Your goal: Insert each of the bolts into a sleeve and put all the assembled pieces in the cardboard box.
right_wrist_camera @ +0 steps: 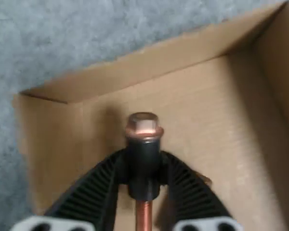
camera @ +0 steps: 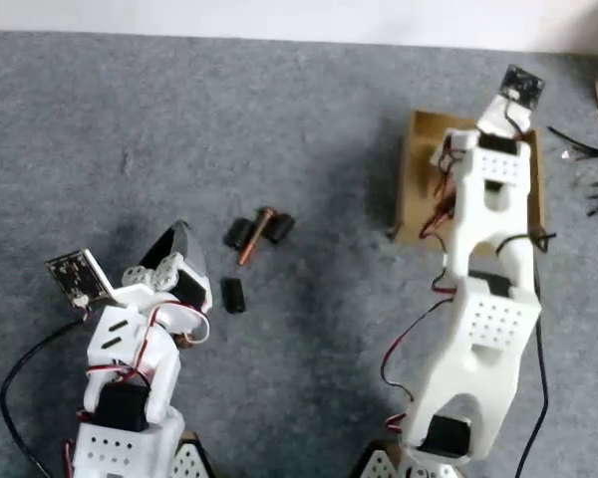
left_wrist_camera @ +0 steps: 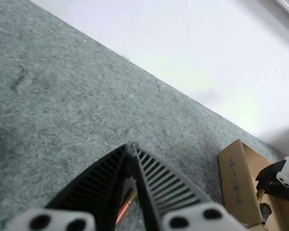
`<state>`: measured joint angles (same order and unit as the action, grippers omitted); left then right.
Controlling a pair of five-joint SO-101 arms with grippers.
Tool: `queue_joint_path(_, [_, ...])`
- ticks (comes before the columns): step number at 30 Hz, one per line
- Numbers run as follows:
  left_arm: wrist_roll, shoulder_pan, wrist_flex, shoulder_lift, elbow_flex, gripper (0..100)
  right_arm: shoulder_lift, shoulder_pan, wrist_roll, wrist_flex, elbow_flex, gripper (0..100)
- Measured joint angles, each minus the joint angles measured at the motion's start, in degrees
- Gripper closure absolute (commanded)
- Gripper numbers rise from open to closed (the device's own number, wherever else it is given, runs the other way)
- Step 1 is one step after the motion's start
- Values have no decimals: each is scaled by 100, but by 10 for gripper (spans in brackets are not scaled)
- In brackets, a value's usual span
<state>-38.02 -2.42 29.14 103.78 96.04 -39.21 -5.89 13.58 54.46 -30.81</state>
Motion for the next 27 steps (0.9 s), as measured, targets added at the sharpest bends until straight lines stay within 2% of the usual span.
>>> queue_joint_path(3, [0,0,0,0,0,993,-114,-18,202,536,-527,585])
queue_joint_path(5, [0,0,0,0,0,993,-141,-53,501,905,-730,539])
queue_joint_path(9, [0,0,0,0,0,993,-141,-35,879,1705,-1284,538])
queue_joint_path(15, [0,0,0,0,0,993,-141,229,976,3358,-2532,547])
queue_joint_path(18, [0,0,0,0,0,993,-141,580,985,4264,-3226,654])
queue_joint_path(23, [0,0,0,0,0,993,-141,923,993,4527,-4176,974])
queue_joint_path(24, [0,0,0,0,0,993,-141,967,993,4536,-4299,998])
queue_joint_path(27, [0,0,0,0,0,993,-132,1204,993,4545,-4448,980])
